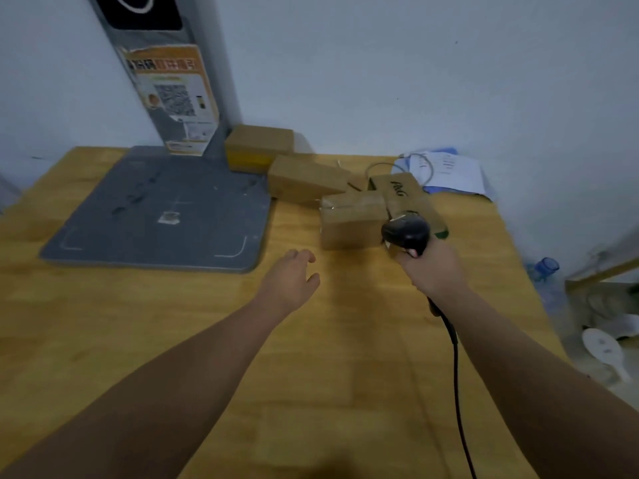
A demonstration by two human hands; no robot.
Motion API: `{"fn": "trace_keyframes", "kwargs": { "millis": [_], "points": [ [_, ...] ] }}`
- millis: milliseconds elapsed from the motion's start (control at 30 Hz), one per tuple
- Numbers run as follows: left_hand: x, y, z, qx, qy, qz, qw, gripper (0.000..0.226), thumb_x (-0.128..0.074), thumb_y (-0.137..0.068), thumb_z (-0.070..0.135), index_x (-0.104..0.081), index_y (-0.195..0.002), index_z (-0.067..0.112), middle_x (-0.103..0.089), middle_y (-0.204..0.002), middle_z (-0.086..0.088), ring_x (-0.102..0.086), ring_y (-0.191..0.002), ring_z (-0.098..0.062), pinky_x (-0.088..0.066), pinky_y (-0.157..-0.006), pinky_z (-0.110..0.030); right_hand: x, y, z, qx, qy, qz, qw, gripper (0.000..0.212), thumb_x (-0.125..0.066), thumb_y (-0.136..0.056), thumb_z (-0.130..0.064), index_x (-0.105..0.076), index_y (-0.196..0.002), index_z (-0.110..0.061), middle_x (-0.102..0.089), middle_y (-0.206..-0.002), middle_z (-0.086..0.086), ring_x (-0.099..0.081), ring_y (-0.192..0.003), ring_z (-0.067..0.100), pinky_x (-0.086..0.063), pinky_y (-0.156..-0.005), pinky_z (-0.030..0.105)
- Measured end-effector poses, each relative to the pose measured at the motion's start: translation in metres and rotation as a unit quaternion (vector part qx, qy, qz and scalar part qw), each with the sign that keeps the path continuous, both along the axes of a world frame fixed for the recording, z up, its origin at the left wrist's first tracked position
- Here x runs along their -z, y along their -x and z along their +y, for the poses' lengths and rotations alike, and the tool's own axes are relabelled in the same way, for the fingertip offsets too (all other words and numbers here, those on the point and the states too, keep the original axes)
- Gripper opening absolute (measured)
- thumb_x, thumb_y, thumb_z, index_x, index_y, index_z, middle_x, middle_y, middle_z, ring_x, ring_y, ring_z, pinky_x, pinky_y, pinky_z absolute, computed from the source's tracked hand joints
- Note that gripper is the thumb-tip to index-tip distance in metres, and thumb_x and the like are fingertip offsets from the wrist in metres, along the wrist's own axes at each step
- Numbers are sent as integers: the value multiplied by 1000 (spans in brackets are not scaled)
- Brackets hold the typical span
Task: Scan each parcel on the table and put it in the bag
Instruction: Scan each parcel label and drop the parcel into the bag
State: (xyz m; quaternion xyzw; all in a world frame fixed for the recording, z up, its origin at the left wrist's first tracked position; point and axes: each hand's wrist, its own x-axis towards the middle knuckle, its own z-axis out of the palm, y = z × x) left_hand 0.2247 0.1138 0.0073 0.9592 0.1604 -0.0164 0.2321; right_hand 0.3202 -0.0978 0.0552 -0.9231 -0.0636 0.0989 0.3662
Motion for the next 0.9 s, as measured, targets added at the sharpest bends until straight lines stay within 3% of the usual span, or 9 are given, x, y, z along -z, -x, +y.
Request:
{"fn": "trace_keyframes", "kwargs": {
  "millis": [200,367,467,533,600,700,767,900],
  "points": [
    [-8,-97,11,4,-45,-9,999,60,-60,-91,41,-39,-141,14,-34,-140,-8,-36,-130,-27,-39,-103,-38,11,-49,5,39,-64,25,997,11,-62,-87,-23,-58,-82,-14,-61,-68,6,-63,-67,27,-55,-64,41],
    [-5,-152,24,61,-129,109,984,103,-64,-85,52,2,-154,11,2,-162,-8,0,-149,-28,-13,-120,-41,20,-74,17,52,-99,42,993,12,-65,-86,-20,-56,-78,-16,-62,-68,8,-65,-70,31,-57,-68,49],
    [3,-163,29,65,-105,166,978,111,-69,-80,50,7,-154,13,-5,-158,-7,-21,-142,-33,-29,-113,-43,28,-84,21,56,-122,58,989,12,-65,-85,-20,-57,-78,-14,-61,-68,9,-65,-70,34,-57,-67,49],
    [7,-155,30,40,-80,161,983,108,-73,-73,49,-9,-151,12,-21,-142,-9,-36,-127,-33,-41,-101,-42,33,-86,24,64,-140,83,985,10,-65,-85,-21,-59,-84,-13,-61,-69,7,-63,-66,28,-57,-68,46],
    [10,-140,30,-1,-40,141,989,96,-76,-68,49,-25,-140,12,-27,-129,-7,-38,-121,-30,-44,-95,-41,36,-85,27,71,-163,111,978,7,-65,-85,-19,-62,-87,-12,-61,-68,6,-62,-64,23,-57,-67,43],
    [19,-108,32,-68,30,68,995,99,-83,-65,46,-28,-139,8,-34,-134,-10,-42,-122,-29,-42,-96,-39,35,-78,32,80,-218,142,962,10,-66,-86,-20,-64,-89,-10,-62,-71,7,-63,-68,23,-56,-60,36],
    [19,-82,31,-106,88,-11,990,104,-87,-64,40,-26,-142,9,-36,-138,-9,-48,-119,-25,-44,-93,-35,30,-69,34,95,-261,173,945,27,-69,-86,-31,-65,-101,-9,-66,-82,7,-67,-72,22,-57,-60,32],
    [9,-34,27,-72,81,-115,987,98,-83,-71,20,-20,-145,11,-26,-143,-8,-53,-110,-27,-47,-87,-35,14,-52,36,124,-317,269,901,57,-71,-77,-56,-56,-115,-18,-66,-102,12,-69,-87,32,-60,-76,45]
  ]
}}
